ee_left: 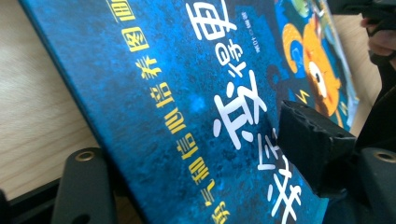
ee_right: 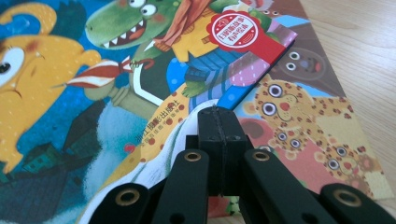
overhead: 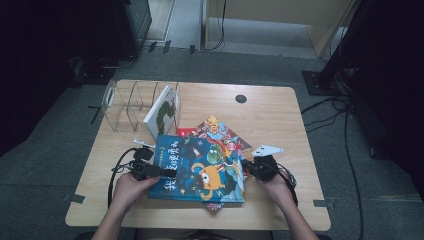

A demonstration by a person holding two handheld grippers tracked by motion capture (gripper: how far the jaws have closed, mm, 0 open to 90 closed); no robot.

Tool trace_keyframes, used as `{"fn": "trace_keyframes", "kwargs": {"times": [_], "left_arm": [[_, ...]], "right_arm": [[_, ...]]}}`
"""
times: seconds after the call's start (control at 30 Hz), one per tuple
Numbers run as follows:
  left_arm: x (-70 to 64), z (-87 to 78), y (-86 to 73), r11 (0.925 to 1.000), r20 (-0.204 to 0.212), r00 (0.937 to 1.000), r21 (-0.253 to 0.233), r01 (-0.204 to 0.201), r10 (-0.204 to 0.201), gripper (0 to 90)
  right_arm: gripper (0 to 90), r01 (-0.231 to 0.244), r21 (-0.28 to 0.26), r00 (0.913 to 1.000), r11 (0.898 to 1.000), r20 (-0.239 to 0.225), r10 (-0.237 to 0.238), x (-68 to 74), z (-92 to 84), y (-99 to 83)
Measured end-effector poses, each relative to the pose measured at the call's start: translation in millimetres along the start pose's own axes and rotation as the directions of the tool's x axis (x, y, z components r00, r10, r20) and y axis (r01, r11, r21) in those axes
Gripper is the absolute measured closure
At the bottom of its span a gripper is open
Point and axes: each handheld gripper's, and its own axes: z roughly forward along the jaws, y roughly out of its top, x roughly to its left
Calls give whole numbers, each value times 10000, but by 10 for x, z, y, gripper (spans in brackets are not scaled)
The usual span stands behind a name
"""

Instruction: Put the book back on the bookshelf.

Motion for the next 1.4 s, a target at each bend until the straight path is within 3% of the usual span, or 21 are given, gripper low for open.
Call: {"fn": "trace_keyframes", "kwargs": {"times": [0.1, 0.17, 0.27, 0.43, 0.57, 0.67, 0.8, 0.87, 0.93, 1.0, 1.1, 1.13, 1.17, 1.23, 1.27, 1.33, 1.37, 1.4], "left_arm": [[-61, -103, 21, 9998, 75, 9999, -138, -122, 123, 334], [-173, -225, 89, 9983, 35, 9984, -115, -572, 573, 379], [-295, -356, 196, 9969, -21, 9970, -68, -780, 780, 421], [-418, -594, 452, 9980, 190, 9978, 5, -631, 631, 533], [-542, -747, 687, 9952, 258, 9963, 498, -837, 825, 600], [-625, -828, 880, 9927, 139, 9964, 852, -849, 840, 640], [-787, -899, 1133, 9800, -197, 9914, 1548, -1250, 1295, 674], [-880, -942, 1287, 9745, -300, 9866, 1640, -1533, 1602, 687], [-926, -971, 1403, 9744, -185, 9886, 1726, -1441, 1494, 739], [-983, -990, 1518, 9653, -245, 9867, 2120, -1522, 1609, 766], [-1051, -1005, 1658, 9560, -449, 9888, 2650, -1255, 1423, 795], [-1073, -1015, 1696, 9582, -526, 9897, 2619, -1149, 1330, 804], [-1101, -1020, 1733, 9546, -614, 9898, 2780, -1071, 1289, 815], [-1188, -1040, 1788, 9447, -791, 9852, 3046, -1215, 1523, 827], [-1232, -1054, 1806, 9432, -849, 9833, 3067, -1280, 1610, 833], [-1323, -1077, 1833, 9292, -1046, 9730, 3330, -1604, 2055, 835], [-1351, -1093, 1840, 9303, -1113, 9724, 3309, -1583, 2050, 837], [-1377, -1102, 1844, 9266, -1307, 9683, 3413, -1577, 2130, 837]], "right_arm": [[900, 190, -68, 9998, 9998, -73, -191, 11, 8, -5], [900, -38, -212, 9997, 9998, -242, 33, -4, -2, -8], [900, -36, -226, 9995, 9997, -315, 29, -3, 4, -5], [900, 48, -318, 9982, 9995, -603, -67, 52, 53, 18], [900, 125, -304, 9967, 9995, -796, -149, 127, 119, 69], [900, 486, -337, 9945, 9983, -914, -515, 191, 182, 120], [900, 579, -372, 9926, 9976, -1051, -615, 248, 262, 184], [900, 653, -365, 9909, 9972, -1154, -691, 275, 291, 208], [890, 808, -504, 9870, 9955, -1352, -870, 324, 332, 228], [840, 1133, -579, 9834, 9919, -1360, -1203, 374, 359, 239], [795, 1620, -619, 9768, 9848, -1319, -1690, 411, 355, 233], [783, 1674, -613, 9760, 9840, -1308, -1742, 405, 350, 232], [761, 1647, -602, 9768, 9845, -1287, -1713, 394, 345, 230], [703, 1590, -609, 9789, 9854, -1198, -1654, 380, 338, 226], [675, 1715, -623, 9767, 9832, -1201, -1780, 380, 334, 220], [589, 2002, -686, 9701, 9774, -1261, -2075, 400, 330, 200], [546, 2114, -760, 9668, 9744, -1299, -2199, 411, 332, 190], [511, 2241, -780, 9635, 9714, -1322, -2329, 422, 330, 178]]}}
